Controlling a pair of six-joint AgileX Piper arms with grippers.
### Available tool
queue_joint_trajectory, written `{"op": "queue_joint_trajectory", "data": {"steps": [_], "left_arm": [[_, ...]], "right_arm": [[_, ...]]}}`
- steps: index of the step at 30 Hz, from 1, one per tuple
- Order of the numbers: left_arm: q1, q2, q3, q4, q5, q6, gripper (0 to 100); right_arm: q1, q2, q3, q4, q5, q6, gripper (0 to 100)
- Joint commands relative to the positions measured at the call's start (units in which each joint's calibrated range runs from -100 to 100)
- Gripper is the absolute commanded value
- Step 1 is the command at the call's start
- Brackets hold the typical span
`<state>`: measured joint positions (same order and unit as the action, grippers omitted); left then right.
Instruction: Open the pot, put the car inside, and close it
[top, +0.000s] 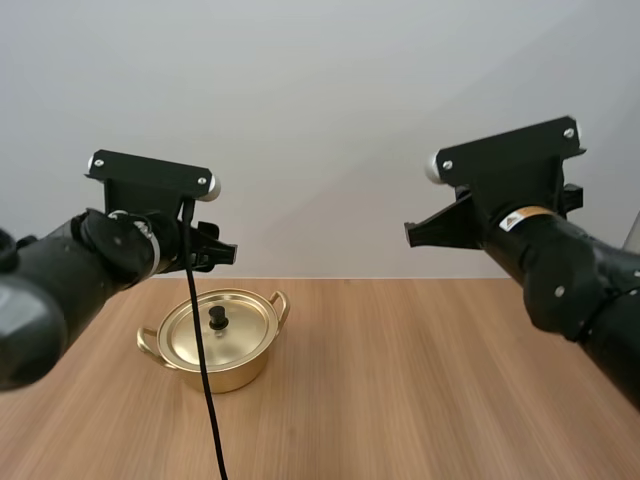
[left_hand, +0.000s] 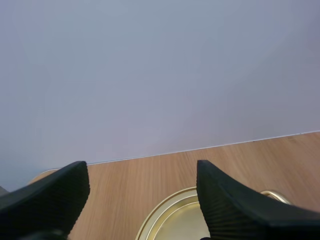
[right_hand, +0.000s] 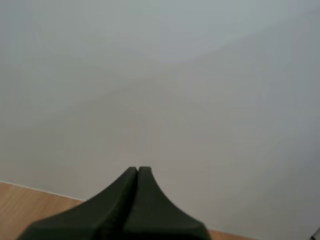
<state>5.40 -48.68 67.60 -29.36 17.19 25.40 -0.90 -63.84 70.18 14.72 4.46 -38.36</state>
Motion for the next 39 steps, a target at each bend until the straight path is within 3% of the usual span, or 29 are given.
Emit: {"op": "queue_joint_trajectory", "data": {"steps": [1, 5, 6, 8, 12, 15, 17, 21, 29, 32, 36, 39], "left_arm": [[-0.03, -32.0, 6.8, 0.5, 0.1, 0.0, 100], [-0.03, -42.5, 14.6, 0.9, 0.2, 0.0, 99], [-0.03, -44.4, 16.4, 1.0, 0.2, 0.0, 95], [-0.03, -46.9, 19.2, 1.0, 0.0, 0.0, 80], [-0.03, -48.9, 23.7, 1.0, -1.0, -3.2, 40], [-0.03, -48.9, 26.1, 1.0, -5.1, -7.9, 19], [-0.36, -49.5, 27.4, 1.0, -7.6, -8.7, 17], [-2.86, -51.3, 30.0, 1.0, -7.7, -10.0, 17], [-7.33, -51.3, 32.4, 0.6, -8.6, -10.5, 17], [-7.68, -51.3, 32.4, 0.6, -7.5, -12.4, 17], [-7.27, -51.3, 32.4, 1.5, 2.7, -14.9, 17], [-6.59, -51.3, 32.4, 2.3, 3.5, -14.9, 17]], "right_arm": [[0.0, 0.0, 9.6, 0.0, -5.2, 0.2, 0], [0.0, 0.0, 17.1, 0.5, -15.2, 0.3, 0], [0.0, 0.0, 18.7, 0.2, -18.2, 0.3, 0], [0.0, 0.0, 22.7, -2.4, -28.1, 0.3, 0], [0.0, 0.0, 29.8, -8.1, -51.8, 4.3, 0], [0.0, 0.0, 29.8, -14.7, -50.3, 13.4, 0], [0.0, 0.0, 29.8, -18.9, -47.9, 20.4, 0], [-2.4, 1.3, 29.8, -26.3, -45.9, 30.2, 0], [-2.9, 3.2, 29.8, -29.6, -42.6, 31.0, 0], [-2.8, 3.2, 29.8, -29.6, -42.6, 31.0, 0], [-2.1, 3.2, 29.8, -29.6, -38.0, 31.0, 0], [-2.0, 3.2, 29.8, -29.6, -31.7, 31.0, 0]]}}
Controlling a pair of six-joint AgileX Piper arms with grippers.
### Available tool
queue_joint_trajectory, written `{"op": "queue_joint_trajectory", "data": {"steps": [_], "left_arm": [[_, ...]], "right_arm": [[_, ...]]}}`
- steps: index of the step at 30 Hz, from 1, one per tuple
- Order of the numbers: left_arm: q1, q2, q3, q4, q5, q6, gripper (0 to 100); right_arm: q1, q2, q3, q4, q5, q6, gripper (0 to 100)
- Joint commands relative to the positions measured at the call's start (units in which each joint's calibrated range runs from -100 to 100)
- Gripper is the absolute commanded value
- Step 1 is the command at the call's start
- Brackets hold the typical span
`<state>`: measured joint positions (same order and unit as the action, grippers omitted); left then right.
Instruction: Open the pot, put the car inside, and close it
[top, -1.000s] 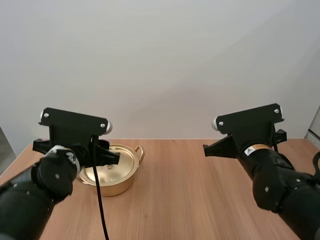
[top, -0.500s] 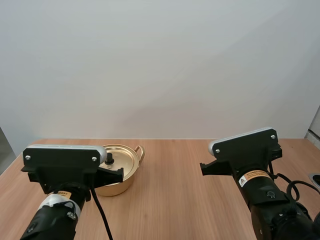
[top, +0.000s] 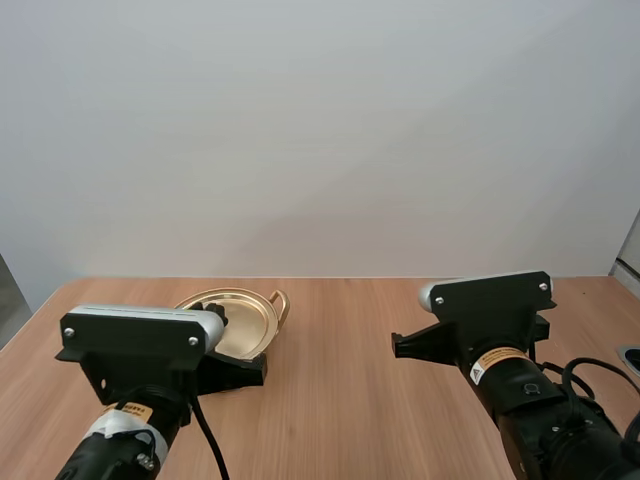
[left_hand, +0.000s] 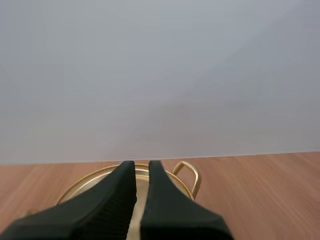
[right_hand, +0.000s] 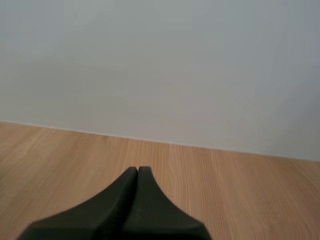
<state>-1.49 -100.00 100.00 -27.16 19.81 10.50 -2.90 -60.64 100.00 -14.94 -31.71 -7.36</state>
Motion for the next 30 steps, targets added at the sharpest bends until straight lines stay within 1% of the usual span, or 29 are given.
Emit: {"op": "queue_joint_trajectory", "data": {"steps": [1, 5, 9, 10, 11, 13, 19, 25, 30], "left_arm": [[0.53, 0.0, 0.0, 0.1, 0.8, 0.0, 17], [1.76, 0.0, 0.0, 0.6, 4.4, -3.5, 17], [3.12, 0.0, 0.0, 4.2, 10.7, -4.5, 17], [3.22, 0.0, 0.0, 5.5, 13.3, -4.6, 17], [3.39, 0.0, 0.0, 5.7, 12.9, -5.1, 17], [3.39, 0.0, 0.0, 6.7, 12.9, -6.5, 17], [3.39, 0.0, 0.0, 6.6, 12.5, -6.4, 17], [3.39, 0.0, 0.0, 6.6, 12.1, -6.4, 17], [3.39, 0.0, 0.0, 6.6, 12.1, -6.4, 17]], "right_arm": [[0.0, 0.0, 0.0, 0.0, 6.6, 0.0, 0], [0.0, 0.0, 0.0, 0.0, 13.2, 0.0, 0], [0.0, 0.0, 0.0, 0.0, 15.3, 0.0, 0], [0.0, 0.0, 0.0, 0.0, 15.7, 0.0, 0], [0.0, 0.0, 0.0, 0.0, 16.1, 0.0, 0], [0.0, 0.0, 0.0, 0.0, 17.2, 0.0, 0], [0.0, 0.0, 0.0, 0.0, 17.4, 0.0, 0], [0.0, 0.0, 0.0, 0.1, 21.4, 0.0, 0], [0.0, 0.0, 0.0, 0.1, 21.4, 0.0, 0]]}}
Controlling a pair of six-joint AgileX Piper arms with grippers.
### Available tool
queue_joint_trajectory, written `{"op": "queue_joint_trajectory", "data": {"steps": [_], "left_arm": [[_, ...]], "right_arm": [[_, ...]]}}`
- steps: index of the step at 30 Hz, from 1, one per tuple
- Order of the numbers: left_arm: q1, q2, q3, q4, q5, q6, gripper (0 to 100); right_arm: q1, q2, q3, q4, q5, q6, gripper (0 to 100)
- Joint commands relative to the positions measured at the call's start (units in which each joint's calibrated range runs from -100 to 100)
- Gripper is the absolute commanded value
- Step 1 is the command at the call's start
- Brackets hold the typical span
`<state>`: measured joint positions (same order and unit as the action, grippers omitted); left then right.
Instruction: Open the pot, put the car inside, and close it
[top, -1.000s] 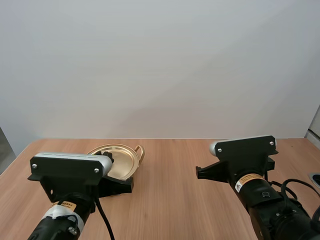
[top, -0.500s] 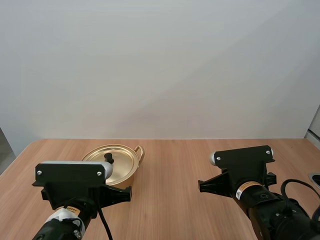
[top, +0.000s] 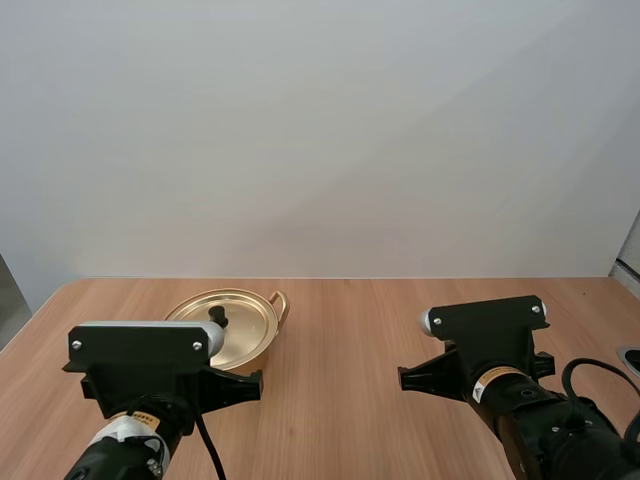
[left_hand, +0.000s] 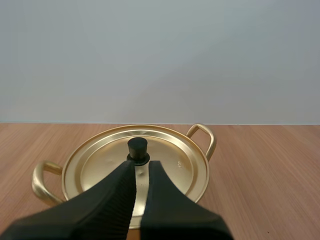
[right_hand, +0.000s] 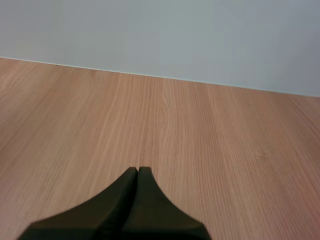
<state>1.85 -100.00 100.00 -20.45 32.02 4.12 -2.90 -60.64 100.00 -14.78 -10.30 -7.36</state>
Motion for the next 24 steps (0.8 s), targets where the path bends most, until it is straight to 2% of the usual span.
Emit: {"op": "queue_joint_trajectory", "data": {"steps": [1, 4, 7, 15, 20, 24], "left_arm": [[0.04, 0.0, 0.0, -0.1, -0.1, 0.0, 17], [0.04, 0.0, 0.0, -0.1, -0.1, 0.0, 17], [0.04, 0.0, 0.0, -0.1, -0.1, 0.0, 17], [0.04, 0.0, 0.0, -0.1, -0.1, 0.0, 17], [0.04, 0.0, 0.0, -0.1, -0.1, 0.0, 17], [0.04, 0.0, 0.0, -0.1, -0.1, 0.0, 17]], "right_arm": [[0.0, 0.0, 0.0, 0.0, 0.0, 0.0, 0], [0.3, -0.4, 0.0, 0.0, 0.0, 0.0, 0], [1.3, -5.3, 0.0, 0.1, 1.9, 0.1, 0], [1.3, -39.1, 0.0, 5.3, 20.4, 0.8, 0], [1.4, -36.3, 0.0, 6.4, 23.7, 0.8, 0], [1.7, -36.2, 0.0, 7.9, 38.5, 0.6, 0]]}}
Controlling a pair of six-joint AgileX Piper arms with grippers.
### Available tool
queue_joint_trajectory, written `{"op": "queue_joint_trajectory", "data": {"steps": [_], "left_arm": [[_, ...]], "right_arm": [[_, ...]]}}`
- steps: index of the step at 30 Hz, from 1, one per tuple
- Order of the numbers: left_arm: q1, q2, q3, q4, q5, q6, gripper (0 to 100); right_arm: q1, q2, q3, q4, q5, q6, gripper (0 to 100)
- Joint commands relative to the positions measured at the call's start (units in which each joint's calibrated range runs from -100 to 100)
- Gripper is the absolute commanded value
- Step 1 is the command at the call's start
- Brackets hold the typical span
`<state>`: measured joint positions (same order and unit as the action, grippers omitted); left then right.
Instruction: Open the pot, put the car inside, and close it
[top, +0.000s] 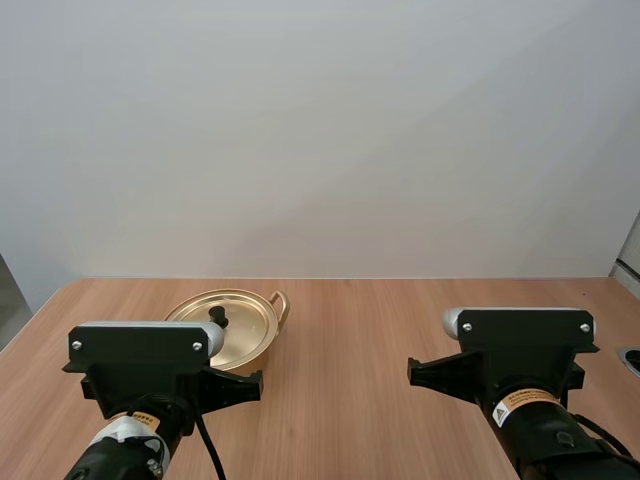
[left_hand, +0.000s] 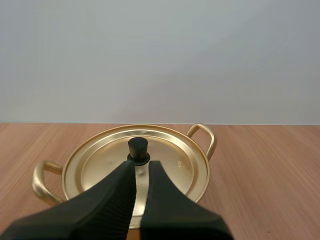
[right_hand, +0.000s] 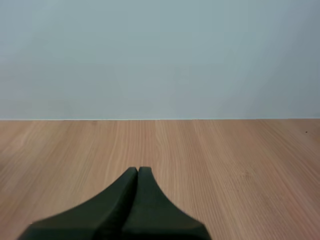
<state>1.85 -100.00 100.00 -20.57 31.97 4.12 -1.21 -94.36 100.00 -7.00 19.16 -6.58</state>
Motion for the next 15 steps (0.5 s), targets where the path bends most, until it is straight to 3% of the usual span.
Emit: {"op": "queue_joint_trajectory", "data": {"steps": [1, 15], "left_arm": [[0.04, 0.0, 0.0, 0.0, -0.1, 0.0, 17], [0.04, 0.0, 0.0, 0.0, -0.1, 0.0, 17]], "right_arm": [[0.1, -3.0, 0.0, -0.2, 9.4, -0.2, 0], [0.1, -4.2, 0.0, 0.0, 10.1, -0.2, 0]]}}
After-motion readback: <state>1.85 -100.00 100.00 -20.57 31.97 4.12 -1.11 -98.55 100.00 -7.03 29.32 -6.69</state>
